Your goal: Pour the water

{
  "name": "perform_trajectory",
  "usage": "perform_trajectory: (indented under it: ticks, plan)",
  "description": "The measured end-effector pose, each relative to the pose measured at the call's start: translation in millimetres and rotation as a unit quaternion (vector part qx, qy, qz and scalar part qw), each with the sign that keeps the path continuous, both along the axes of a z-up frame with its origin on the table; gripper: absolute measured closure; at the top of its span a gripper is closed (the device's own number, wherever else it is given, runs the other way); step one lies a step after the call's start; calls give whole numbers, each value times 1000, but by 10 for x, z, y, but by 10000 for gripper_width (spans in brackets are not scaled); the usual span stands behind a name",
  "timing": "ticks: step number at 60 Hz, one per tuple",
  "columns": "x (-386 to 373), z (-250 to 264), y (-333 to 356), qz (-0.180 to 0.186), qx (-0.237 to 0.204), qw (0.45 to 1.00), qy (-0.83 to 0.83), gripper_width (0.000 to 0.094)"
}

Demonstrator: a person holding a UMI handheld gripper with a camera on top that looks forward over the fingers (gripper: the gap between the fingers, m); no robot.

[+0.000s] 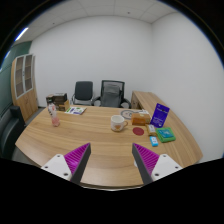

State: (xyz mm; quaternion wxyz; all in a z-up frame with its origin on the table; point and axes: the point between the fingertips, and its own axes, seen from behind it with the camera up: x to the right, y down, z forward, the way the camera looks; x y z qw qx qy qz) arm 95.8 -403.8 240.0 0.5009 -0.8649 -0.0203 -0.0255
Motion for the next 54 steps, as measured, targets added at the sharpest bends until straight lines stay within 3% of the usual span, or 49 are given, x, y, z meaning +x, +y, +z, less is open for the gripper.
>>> perform_trajectory:
  ticks: [14,29,43,54]
  plan:
    - [-280,-344,226,-10,-25,999,-18,78]
    - [-1479,-920,547,-17,-57,998,-10,78]
    - [-2991,-1484,1279,12,-64,997,35,78]
    - [-4007,-1653,2213,48,-24,996,66,76]
